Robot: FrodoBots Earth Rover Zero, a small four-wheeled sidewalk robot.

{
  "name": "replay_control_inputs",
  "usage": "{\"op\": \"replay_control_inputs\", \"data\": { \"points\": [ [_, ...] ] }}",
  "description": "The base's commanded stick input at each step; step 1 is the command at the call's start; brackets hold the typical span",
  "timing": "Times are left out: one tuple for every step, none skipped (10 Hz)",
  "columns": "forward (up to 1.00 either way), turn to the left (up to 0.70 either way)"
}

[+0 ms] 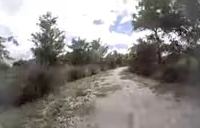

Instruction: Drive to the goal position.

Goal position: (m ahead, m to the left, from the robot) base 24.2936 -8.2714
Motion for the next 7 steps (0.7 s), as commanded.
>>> {"op": "replay_control_inputs", "data": {
  "points": [
    [1.0, 0.0],
    [1.0, 0.0],
    [1.0, 0.0],
    [1.0, 0.0],
    [1.0, 0.0],
    [1.0, 0.0],
    [1.0, -0.1]
  ]
}}
